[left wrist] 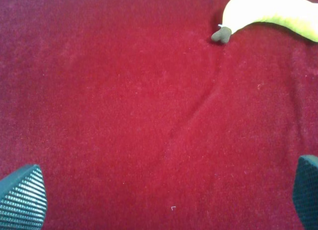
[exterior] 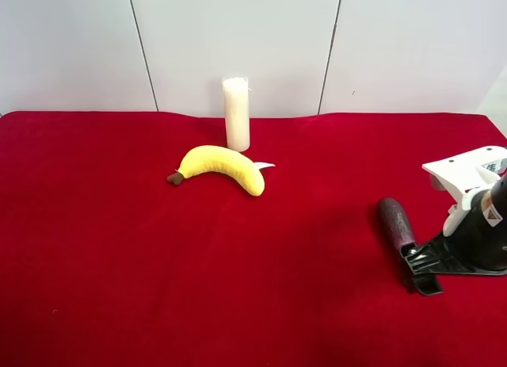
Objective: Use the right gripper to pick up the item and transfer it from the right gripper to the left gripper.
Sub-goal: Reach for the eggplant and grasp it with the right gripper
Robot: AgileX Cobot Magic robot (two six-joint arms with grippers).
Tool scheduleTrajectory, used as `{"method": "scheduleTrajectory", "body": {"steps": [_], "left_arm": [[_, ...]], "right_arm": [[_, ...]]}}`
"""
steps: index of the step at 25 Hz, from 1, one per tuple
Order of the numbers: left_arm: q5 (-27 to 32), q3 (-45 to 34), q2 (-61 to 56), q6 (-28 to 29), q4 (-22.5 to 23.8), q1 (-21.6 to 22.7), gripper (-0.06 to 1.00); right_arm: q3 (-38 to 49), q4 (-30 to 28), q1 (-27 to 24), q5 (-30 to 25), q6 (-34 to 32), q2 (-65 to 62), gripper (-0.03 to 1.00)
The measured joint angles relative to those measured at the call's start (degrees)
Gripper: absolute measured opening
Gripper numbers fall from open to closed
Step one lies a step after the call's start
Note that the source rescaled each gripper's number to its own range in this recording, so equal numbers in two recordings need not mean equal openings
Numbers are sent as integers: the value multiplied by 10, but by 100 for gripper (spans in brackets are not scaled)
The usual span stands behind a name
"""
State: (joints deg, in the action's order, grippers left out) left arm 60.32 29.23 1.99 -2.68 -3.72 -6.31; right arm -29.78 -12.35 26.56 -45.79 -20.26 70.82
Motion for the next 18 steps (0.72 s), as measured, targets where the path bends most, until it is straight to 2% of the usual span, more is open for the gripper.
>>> {"method": "scheduleTrajectory", "body": {"steps": [6, 13, 18], "left_arm": [[0, 0, 0, 0, 0, 0, 100], [0, 0, 0, 0, 0, 0, 100], [0, 0, 0, 0, 0, 0, 100]], "right_arm": [[9, -44, 0, 2, -51, 0, 92], [14, -54, 0, 15, -75, 0, 89], [17, -54, -45, 28, -81, 0, 89]]}}
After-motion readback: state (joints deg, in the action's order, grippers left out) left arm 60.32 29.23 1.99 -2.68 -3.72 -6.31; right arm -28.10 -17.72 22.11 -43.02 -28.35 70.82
